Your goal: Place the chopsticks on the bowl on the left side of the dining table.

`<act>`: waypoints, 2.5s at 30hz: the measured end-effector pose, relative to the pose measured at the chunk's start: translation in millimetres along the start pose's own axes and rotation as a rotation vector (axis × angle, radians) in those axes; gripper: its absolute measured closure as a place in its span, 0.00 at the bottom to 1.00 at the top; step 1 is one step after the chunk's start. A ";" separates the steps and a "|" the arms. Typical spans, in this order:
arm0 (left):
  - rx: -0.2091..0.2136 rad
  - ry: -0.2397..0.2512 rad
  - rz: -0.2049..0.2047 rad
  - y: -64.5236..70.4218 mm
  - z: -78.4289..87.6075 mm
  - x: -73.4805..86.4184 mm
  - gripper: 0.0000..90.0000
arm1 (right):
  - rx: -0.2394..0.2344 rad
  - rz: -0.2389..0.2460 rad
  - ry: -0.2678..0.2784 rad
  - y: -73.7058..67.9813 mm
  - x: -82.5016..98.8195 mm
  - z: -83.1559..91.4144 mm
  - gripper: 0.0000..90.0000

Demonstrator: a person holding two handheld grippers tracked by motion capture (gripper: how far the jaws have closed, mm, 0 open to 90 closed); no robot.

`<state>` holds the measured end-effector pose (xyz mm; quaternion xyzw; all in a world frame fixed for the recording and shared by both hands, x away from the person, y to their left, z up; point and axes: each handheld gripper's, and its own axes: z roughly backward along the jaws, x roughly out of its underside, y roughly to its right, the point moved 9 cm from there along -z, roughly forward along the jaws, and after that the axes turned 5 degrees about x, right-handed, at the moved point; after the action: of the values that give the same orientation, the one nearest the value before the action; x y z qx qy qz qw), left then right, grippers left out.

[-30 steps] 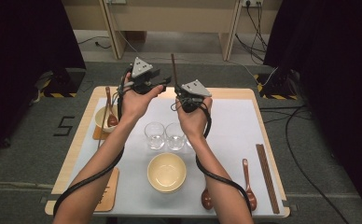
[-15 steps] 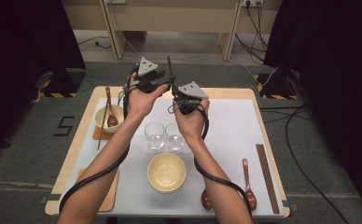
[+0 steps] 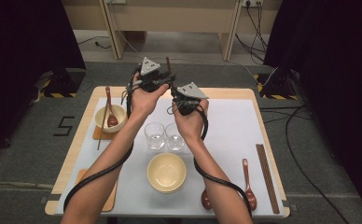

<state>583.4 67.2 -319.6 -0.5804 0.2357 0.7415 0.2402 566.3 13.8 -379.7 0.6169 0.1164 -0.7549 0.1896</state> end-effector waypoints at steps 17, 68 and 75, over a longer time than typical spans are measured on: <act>-0.001 0.039 0.048 -2.3 1.5 -3.5 0.92 | 0.003 0.001 -0.011 1.5 -0.1 0.1 0.84; -0.110 0.061 0.028 -42.7 41.5 -0.4 0.92 | 0.045 -0.011 -0.069 50.4 29.6 23.0 0.63; -0.121 0.060 0.026 -48.2 47.8 3.2 0.92 | 0.067 0.001 -0.085 58.0 36.0 27.8 0.62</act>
<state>577.3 134.7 -315.8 -0.6127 0.2049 0.7398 0.1879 560.6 -55.0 -405.5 0.5905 0.0824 -0.7837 0.1739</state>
